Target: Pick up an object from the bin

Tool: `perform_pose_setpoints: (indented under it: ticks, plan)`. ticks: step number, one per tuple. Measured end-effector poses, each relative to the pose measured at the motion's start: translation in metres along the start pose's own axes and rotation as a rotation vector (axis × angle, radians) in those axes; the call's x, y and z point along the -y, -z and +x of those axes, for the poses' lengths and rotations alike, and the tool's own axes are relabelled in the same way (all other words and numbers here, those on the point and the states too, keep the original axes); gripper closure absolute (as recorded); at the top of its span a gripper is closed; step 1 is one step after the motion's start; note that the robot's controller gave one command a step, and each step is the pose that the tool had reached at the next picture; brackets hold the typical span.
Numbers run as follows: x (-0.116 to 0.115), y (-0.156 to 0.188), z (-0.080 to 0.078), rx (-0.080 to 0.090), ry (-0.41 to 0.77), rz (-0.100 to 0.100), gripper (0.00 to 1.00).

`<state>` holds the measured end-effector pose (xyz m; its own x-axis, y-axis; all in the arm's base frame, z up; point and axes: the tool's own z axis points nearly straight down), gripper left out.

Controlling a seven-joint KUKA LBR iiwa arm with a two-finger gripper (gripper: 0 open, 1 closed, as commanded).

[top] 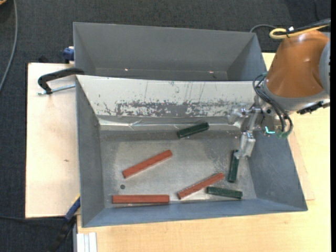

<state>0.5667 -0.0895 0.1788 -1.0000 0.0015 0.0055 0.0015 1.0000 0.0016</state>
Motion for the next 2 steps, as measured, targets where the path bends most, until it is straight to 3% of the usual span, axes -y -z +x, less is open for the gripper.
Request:
perform_pose_setpoints:
  ticks: [1, 2]
  plan:
    - [0.000, 0.004, -0.002, 0.008, 0.001, 0.001, 0.00]
    - [-0.026, -0.037, 0.017, 0.010, 0.124, 0.002, 0.00]
